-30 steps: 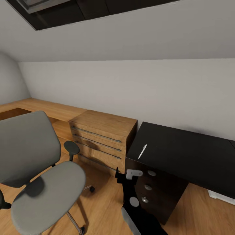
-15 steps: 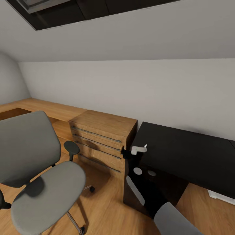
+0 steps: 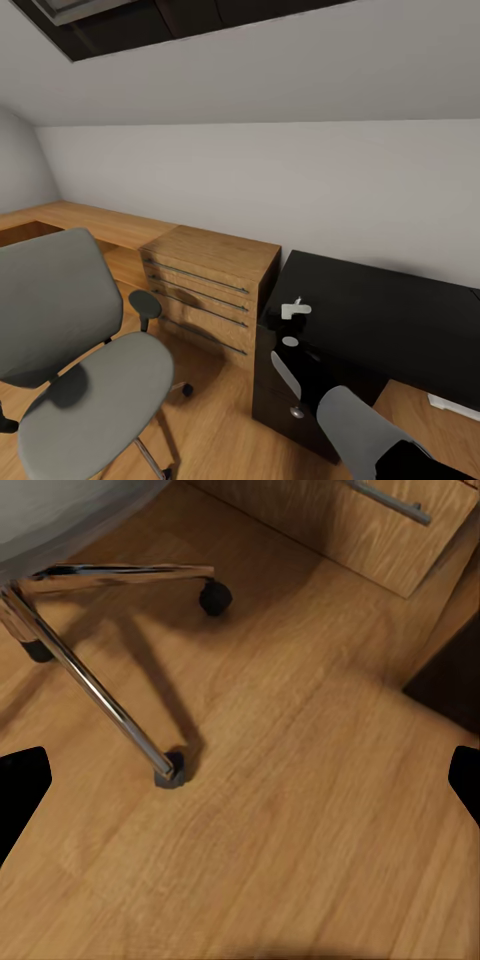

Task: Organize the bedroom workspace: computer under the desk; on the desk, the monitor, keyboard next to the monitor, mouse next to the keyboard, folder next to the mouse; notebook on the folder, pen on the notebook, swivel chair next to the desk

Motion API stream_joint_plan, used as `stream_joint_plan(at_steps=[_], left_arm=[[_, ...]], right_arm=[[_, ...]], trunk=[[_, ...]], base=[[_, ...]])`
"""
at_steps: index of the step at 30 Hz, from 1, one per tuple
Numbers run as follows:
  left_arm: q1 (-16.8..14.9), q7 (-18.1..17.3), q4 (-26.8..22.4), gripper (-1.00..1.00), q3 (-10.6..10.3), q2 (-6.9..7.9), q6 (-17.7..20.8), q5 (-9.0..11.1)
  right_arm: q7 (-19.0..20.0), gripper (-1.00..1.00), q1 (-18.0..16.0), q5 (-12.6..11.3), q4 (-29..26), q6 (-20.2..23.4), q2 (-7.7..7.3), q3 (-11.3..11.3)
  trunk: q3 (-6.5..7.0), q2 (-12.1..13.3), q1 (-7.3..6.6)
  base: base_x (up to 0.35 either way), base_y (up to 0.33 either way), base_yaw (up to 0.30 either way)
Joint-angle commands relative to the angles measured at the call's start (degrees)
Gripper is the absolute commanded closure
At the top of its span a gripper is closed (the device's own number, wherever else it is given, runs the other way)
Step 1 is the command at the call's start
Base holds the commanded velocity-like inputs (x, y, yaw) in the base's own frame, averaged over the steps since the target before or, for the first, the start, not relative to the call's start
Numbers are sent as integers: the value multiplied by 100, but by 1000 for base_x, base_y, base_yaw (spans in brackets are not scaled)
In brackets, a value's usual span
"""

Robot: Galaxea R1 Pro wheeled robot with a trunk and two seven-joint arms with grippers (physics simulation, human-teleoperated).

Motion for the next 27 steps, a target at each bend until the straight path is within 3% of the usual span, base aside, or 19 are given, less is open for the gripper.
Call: stream_joint_plan(at_steps=[1, 11, 27], left_arm=[[-2, 42, -7, -100, -35, 9, -24, 45], [-2, 40, -8, -100, -35, 9, -33, -16], [-3, 36, -8, -100, -39, 9, -34, -33]], right_arm=[[-45, -100, -14, -58, 33, -7, -11, 38], [-75, -100, -43, -100, 179, 11, -332, -36], [-71, -100, -37, -146, 473, 27, -374, -69]], trunk=[[-4, -2, 2], [-4, -2, 2], [-4, -2, 2]], base=[[239, -5, 0], [191, -28, 0], [14, -3, 0]])
